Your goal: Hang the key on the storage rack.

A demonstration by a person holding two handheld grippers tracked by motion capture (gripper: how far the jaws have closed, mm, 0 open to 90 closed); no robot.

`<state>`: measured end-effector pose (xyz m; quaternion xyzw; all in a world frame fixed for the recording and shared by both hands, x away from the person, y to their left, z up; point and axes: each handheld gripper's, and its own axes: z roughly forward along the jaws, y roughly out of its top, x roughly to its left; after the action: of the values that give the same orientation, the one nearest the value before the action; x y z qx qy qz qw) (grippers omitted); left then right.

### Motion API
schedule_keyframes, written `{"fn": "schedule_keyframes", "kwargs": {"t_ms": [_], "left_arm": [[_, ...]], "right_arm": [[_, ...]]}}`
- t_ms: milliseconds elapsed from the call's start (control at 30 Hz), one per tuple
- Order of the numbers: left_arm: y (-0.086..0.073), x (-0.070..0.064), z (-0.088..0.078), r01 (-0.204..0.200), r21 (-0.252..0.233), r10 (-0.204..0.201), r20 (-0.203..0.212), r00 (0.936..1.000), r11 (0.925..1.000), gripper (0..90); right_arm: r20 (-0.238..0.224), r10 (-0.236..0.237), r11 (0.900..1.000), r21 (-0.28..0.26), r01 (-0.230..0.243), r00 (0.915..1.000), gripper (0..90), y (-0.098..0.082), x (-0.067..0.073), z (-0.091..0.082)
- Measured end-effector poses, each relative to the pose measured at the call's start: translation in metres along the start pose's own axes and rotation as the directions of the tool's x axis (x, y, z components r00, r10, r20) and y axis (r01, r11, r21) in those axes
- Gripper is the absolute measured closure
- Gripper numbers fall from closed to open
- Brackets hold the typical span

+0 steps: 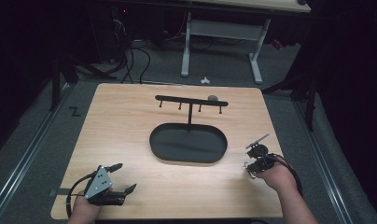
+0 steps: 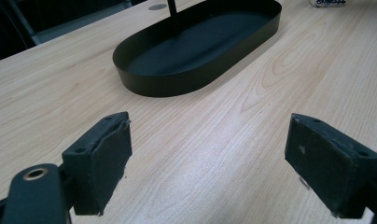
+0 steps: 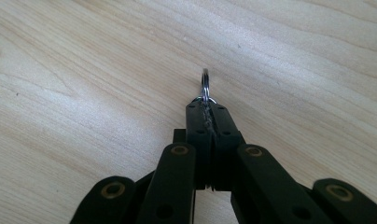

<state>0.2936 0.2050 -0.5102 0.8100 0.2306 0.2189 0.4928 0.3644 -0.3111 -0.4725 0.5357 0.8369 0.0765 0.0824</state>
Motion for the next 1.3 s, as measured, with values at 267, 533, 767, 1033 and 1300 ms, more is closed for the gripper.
{"fn": "schedule_keyframes", "kwargs": {"t_ms": [267, 533, 767, 1033, 1300], "left_arm": [[0.0, 0.0, 0.0, 0.0, 0.001, 0.0, 0.001, 1.0, 1.0, 15.2], [0.0, -0.001, 0.001, -0.004, -0.001, 0.004, 0.001, 1.0, 1.0, 15.2], [0.002, -0.001, 0.003, -0.006, -0.007, 0.006, -0.005, 1.0, 1.0, 15.2], [0.004, -0.003, 0.006, -0.022, -0.002, 0.022, 0.001, 0.9998, 0.9998, 15.2], [0.003, -0.003, 0.004, -0.022, -0.002, 0.022, -0.003, 0.9997, 0.9997, 15.2]], "right_arm": [[-0.022, 0.019, 0.999, -0.044, -0.02, 0.9996, 88.6, -0.002, 0.0, -0.009], [-0.041, 0.021, 0.994, -0.11, -0.025, 0.9989, 88.6, -0.009, 0.006, -0.024], [-0.055, 0.033, 0.989, -0.143, -0.041, 0.9979, 88.6, -0.01, 0.008, -0.039], [-0.032, 0.057, 0.985, -0.161, -0.061, 0.9979, 88.6, -0.008, 0.012, -0.054], [-0.035, 0.044, 0.985, -0.163, -0.049, 0.9984, 88.6, -0.002, 0.017, -0.064]]}}
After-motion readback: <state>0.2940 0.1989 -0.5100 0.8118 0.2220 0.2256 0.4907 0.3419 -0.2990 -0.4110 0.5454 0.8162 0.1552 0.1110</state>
